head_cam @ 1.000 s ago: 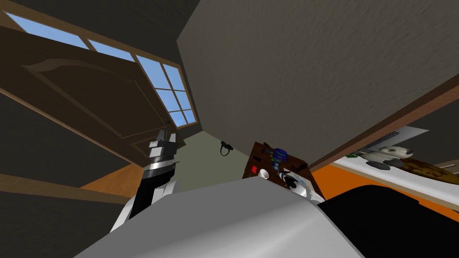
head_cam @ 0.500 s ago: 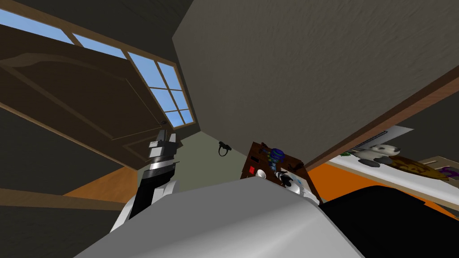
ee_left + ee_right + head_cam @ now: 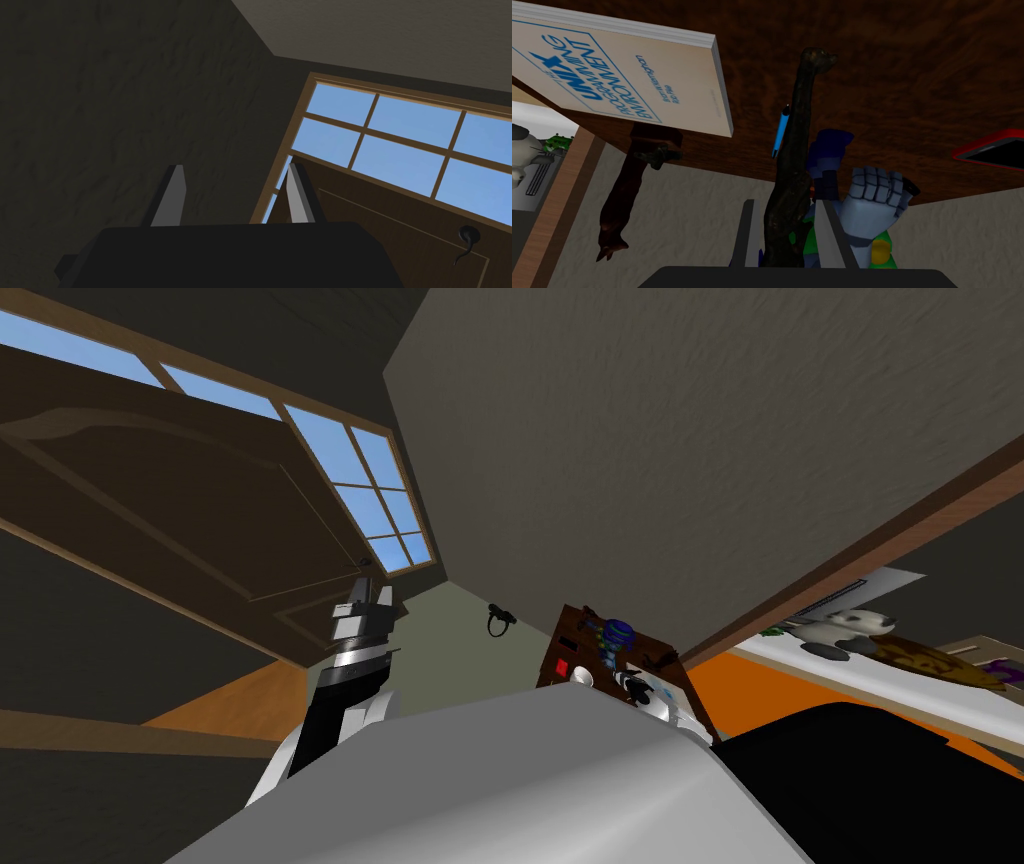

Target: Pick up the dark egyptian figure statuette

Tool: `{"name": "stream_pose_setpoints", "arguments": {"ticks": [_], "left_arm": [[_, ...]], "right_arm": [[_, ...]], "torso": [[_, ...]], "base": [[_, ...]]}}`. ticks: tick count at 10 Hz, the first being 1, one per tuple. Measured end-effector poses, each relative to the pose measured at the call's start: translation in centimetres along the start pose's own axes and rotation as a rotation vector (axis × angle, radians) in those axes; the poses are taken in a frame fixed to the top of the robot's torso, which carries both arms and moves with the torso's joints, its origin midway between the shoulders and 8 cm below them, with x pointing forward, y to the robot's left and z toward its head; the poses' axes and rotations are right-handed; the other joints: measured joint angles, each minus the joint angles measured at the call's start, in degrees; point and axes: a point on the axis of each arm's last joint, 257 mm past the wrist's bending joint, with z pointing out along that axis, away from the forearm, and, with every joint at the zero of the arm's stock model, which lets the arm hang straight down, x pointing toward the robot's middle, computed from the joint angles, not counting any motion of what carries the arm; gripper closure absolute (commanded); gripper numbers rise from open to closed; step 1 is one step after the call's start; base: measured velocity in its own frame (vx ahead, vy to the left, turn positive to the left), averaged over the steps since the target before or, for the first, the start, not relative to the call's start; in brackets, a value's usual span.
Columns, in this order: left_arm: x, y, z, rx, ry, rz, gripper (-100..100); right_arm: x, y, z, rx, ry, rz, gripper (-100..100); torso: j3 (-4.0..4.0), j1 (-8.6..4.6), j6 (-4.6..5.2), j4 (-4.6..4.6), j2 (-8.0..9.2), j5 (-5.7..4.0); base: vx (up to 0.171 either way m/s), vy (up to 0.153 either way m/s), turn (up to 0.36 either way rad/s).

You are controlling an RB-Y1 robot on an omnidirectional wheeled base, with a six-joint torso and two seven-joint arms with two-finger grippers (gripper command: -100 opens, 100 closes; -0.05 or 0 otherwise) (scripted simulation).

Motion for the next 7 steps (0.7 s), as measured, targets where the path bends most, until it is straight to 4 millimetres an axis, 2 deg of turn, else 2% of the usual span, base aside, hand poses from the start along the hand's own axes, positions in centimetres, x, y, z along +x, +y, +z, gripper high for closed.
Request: {"name": "stream_pose_setpoints", "arguments": {"ticks": [1,6,7], "left_arm": [[0.0,0.0,0.0,0.0,0.0,0.0,0],[0.0,0.0,0.0,0.0,0.0,0.0,0],[0.0,0.0,0.0,0.0,0.0,0.0,0]], "right_arm": [[0.0,0.0,0.0,0.0,0.0,0.0,100],[-0.6,-2.4,-0.6,0.014,0.002,0.01,100],[-0.6,-2.4,-0.7,0.014,0.002,0.011,0]], "torso": [[0.0,0.0,0.0,0.0,0.0,0.0],[0.05,0.23,0.02,0.02,0.08,0.07],[0.03,0.13,0.01,0.02,0.05,0.05]], "base": [[-0.016,0.048,0.078],[-0.014,0.052,0.027],[0.0,0.0,0.0]]}}
